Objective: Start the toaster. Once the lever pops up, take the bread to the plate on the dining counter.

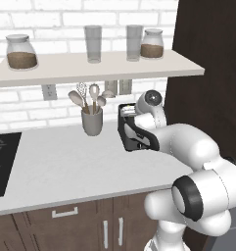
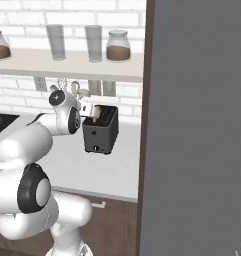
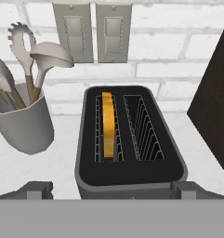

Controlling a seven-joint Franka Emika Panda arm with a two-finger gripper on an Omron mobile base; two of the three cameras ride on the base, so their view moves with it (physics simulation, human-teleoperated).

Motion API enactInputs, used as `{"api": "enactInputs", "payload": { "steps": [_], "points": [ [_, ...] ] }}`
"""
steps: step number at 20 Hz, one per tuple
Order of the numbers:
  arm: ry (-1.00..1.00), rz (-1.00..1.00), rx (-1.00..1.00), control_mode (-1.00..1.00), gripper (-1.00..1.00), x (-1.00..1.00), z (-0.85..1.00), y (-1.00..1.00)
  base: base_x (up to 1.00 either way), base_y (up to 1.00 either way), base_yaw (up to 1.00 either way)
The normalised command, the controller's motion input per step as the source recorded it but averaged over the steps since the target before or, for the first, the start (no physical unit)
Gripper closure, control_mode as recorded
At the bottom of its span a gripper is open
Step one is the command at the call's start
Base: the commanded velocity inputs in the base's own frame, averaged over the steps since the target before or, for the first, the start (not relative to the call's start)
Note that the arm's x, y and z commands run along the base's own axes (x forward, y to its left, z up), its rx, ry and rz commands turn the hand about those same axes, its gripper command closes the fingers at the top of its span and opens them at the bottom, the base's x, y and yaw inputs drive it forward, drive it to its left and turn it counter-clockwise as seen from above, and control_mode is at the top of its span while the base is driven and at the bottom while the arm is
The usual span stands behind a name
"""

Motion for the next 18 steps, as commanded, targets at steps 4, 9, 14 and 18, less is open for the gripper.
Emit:
{"api": "enactInputs", "payload": {
  "steps": [4,9,14,18],
  "points": [
    [0.0,0.0,0.0,-1.0,-1.0,0.0,0.0,0.0,0.0,0.0,0.0],
    [0.0,0.0,0.0,-1.0,-1.0,0.0,0.0,0.0,0.0,0.0,0.0],
    [0.0,0.0,0.0,-1.0,-1.0,0.0,0.0,0.0,0.0,0.0,0.0],
    [0.0,0.0,0.0,-1.0,-1.0,0.0,0.0,0.0,0.0,0.0,0.0]
  ]
}}
